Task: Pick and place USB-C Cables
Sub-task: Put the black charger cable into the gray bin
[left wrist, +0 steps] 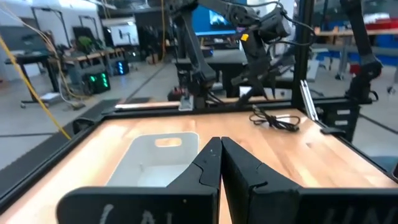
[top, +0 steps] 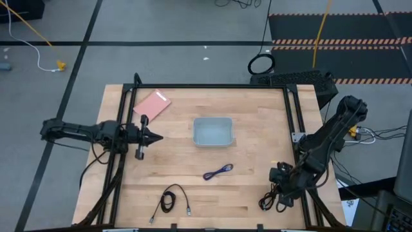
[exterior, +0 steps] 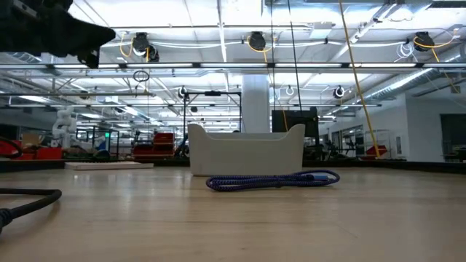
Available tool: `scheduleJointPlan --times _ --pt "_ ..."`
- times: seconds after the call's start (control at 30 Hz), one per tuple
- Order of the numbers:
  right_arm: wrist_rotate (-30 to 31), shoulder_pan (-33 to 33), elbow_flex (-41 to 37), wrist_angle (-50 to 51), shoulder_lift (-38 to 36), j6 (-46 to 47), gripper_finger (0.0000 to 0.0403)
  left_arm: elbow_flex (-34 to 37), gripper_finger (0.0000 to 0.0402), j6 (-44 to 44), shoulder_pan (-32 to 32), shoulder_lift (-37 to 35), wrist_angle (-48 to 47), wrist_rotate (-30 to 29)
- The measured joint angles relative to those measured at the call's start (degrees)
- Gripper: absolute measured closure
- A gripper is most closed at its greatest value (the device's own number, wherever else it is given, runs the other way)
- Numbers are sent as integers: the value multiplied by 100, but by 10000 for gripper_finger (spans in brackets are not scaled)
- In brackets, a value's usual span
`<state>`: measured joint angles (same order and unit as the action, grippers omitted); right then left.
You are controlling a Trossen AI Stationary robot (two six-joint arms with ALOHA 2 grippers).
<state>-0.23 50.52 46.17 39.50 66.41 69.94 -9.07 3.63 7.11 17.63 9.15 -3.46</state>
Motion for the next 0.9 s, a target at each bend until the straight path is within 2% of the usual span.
scheduleJointPlan --times 0.33,0.6,0.9 --pt "15 0 0 120 337 -457 245 -1169 392 68 248 2127 13 0" --pt "-54 -4 -131 100 500 -440 240 -1771 392 292 256 3388 142 -2" --pt "-302 -4 -569 -367 498 -451 240 -2247 392 499 256 4104 192 -4"
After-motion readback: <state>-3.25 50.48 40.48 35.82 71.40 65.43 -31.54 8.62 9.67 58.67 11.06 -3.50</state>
